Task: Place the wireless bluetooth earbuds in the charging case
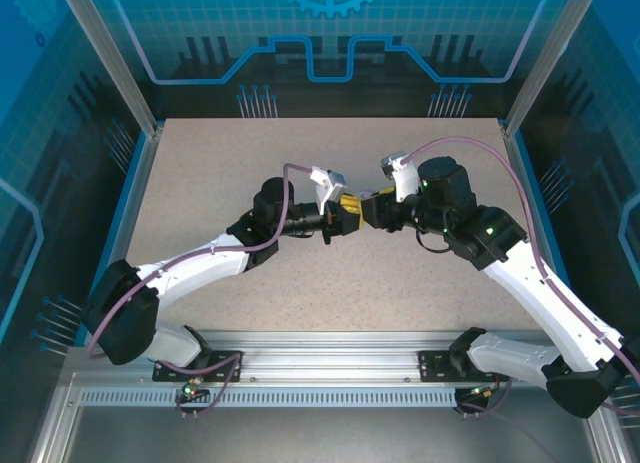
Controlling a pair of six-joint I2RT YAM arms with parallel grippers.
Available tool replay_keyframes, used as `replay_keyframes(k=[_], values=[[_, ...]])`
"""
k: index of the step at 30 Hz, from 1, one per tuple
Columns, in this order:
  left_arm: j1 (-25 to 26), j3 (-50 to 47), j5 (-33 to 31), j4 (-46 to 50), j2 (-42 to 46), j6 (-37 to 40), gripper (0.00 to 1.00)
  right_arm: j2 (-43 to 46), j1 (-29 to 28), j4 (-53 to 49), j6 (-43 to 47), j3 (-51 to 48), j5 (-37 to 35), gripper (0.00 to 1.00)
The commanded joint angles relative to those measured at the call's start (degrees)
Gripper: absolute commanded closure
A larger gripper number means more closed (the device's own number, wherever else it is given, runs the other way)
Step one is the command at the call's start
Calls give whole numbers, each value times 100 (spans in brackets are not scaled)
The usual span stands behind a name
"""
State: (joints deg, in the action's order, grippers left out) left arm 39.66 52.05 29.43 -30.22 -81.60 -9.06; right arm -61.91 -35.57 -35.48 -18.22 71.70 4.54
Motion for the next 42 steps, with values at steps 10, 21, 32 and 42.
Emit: replay_keyframes(k=[10, 21, 32, 42], values=[[-14, 253, -178, 20, -5, -55, 100, 406, 75, -16, -50, 6, -251, 54], [-55, 301, -153, 29, 30, -165, 100, 200, 253, -374, 4, 28, -88, 72], [-55, 380, -43, 66, -85, -195, 100, 50, 287, -213, -41, 99, 214, 75], [-51, 377, -50, 138, -114, -132, 100, -41, 289, -162, -85, 151, 284, 75]])
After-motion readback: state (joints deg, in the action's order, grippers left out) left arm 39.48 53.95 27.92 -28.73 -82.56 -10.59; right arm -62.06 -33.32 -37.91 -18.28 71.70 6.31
